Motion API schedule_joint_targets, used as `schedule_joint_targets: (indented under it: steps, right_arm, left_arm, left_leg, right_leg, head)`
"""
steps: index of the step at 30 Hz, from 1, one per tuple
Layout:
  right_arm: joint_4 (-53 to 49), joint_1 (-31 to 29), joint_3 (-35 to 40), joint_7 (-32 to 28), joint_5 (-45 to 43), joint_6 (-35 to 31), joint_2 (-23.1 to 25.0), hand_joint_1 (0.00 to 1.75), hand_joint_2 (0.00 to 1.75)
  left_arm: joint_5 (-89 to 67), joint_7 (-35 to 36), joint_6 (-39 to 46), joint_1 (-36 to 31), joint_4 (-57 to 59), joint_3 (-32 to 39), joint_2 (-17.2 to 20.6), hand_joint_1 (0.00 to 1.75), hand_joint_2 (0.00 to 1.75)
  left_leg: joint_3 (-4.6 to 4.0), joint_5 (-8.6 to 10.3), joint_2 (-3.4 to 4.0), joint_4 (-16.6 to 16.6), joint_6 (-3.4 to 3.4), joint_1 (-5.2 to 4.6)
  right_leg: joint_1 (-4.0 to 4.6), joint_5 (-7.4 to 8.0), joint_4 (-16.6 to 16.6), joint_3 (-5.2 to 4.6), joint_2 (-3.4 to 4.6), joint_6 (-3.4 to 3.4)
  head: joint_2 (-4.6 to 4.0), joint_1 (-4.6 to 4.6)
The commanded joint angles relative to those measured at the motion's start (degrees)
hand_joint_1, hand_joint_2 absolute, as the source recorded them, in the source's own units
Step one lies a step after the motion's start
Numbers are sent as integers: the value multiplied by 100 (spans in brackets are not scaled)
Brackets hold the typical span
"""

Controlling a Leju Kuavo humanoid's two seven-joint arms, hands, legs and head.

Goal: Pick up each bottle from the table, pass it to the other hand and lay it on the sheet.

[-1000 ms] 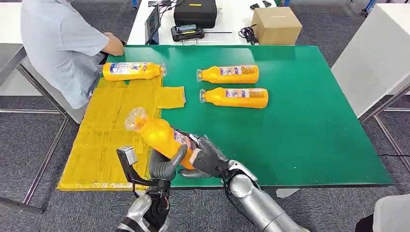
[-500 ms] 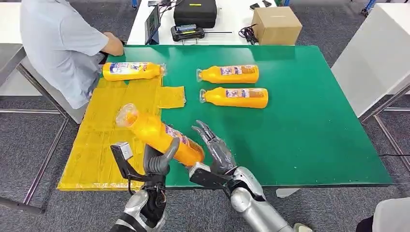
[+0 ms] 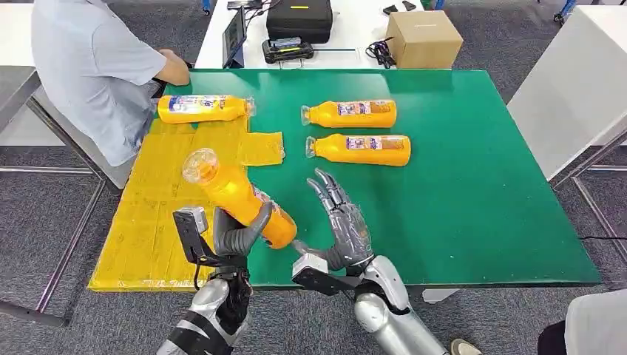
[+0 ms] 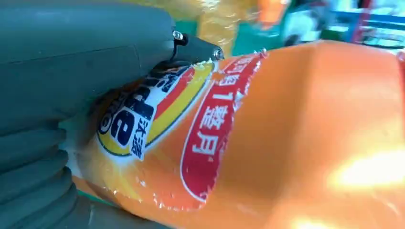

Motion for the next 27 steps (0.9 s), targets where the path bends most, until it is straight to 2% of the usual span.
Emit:
schedule_joint_targets:
  steps: [1,9,10,12,13,14,20,25,26,27]
  right_arm:
    - [-98,136,-383,-117,-54,189,-24,0,175]
    - [-73,338,-784,-407,-353,841,177,0,175]
    - [-73,336,-787,-408,-355,842,176,0,175]
    - [-11,293,-842,-477,-448,1034,222,0,175]
    - [29,266,-857,-480,-453,1054,245,0,175]
    - [79,243,-866,-510,-499,1139,265,0,175]
    - [295,146,-864,-616,-653,1361,305,0,175]
    - [367,97,-856,-649,-711,1434,320,0,175]
    - [391,96,-865,-656,-729,1457,322,0,175]
    - [407,96,-867,-657,-731,1467,320,0,175]
  left_arm:
    - [-2542,75,1276,-609,942,-494,452,175,175]
    - [-6281,939,1320,-503,442,601,631,175,175]
    - [-6279,940,1314,-508,448,609,648,175,175]
    - [-8130,1437,1325,-487,397,1122,646,175,175]
    - [-8292,1407,1325,-524,479,1207,681,175,175]
    - [-8900,1712,1325,-611,662,1297,777,175,175]
    - [-9798,2320,1325,-1224,2121,1274,1229,175,175]
    - [-10200,2598,1325,-1418,2662,1242,1421,175,175]
    - [-10585,2863,1325,-1541,3013,1099,1521,175,175]
    - [-10620,2893,1325,-1598,3182,1088,1530,175,175]
  left_leg:
    - [33,-10,1,-3,-9,1]
    - [16,-6,17,-3,-7,3]
    - [25,-9,21,-3,-10,3]
    - [31,-11,16,-3,-11,3]
    - [19,-7,18,-1,-8,4]
    - [27,-10,20,-2,-9,3]
    - [38,-7,21,-8,-12,5]
    - [30,-4,20,-7,-11,5]
    - [41,-9,26,-5,-14,7]
    - [21,-2,16,-5,-9,4]
  right_leg:
    - [3,-12,-1,33,-4,-13]
    - [4,-2,-1,11,13,-9]
    - [4,-6,2,17,15,-12]
    - [5,-9,2,25,10,-15]
    - [5,-3,1,13,14,-12]
    - [4,-6,2,20,15,-14]
    - [6,-6,-1,30,15,-16]
    - [5,-4,2,22,16,-12]
    - [7,-8,5,32,21,-16]
    - [4,-3,5,15,12,-9]
  head:
    - [0,0]
    - [0,2]
    - [0,-2]
    - [0,0]
    - [0,0]
    - [0,0]
    - [0,-2]
    - [0,2]
    - [0,0]
    - [0,0]
